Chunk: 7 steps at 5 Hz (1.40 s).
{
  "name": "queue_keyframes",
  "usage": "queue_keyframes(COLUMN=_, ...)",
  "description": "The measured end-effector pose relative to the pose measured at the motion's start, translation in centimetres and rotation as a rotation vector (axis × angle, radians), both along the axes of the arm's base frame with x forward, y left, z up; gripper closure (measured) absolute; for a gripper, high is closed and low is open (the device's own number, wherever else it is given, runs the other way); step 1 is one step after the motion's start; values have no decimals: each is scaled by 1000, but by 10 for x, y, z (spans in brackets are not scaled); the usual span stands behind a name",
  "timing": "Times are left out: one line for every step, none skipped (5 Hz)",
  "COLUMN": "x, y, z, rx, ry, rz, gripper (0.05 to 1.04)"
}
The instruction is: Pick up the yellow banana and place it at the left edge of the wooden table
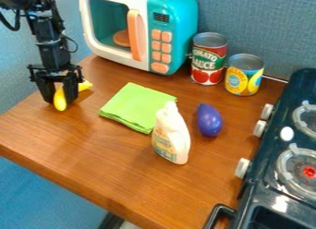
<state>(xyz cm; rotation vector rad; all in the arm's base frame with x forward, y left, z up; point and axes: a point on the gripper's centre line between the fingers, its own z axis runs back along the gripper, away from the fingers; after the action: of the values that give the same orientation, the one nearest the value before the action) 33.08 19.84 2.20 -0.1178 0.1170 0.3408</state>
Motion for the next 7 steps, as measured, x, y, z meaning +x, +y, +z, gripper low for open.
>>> queue_keyframes(x=-5, y=3, z=2, rx=13, ry=36, rz=-31, gripper=575)
queue_keyframes(x=-8, y=10, z=24, rx=83, ry=12, rz=-70, gripper=576)
queue_keyframes(x=-16, y=13, z=46, rx=152, ry=-16, rz=-100, gripper=575)
queue_keyframes(x=-27, y=14, z=57, rx=181, ry=4, rz=-125, gripper=576)
queue_keyframes(x=-44, y=12, z=57, rx=145, ry=102, rz=-229, gripper=575)
queue_keyframes(x=-60, y=6, z=49, rx=62, ry=157, rz=-377, gripper=575)
queue_keyframes(x=-76, y=2, z=33, rx=-9, ry=152, rz=-470, gripper=576)
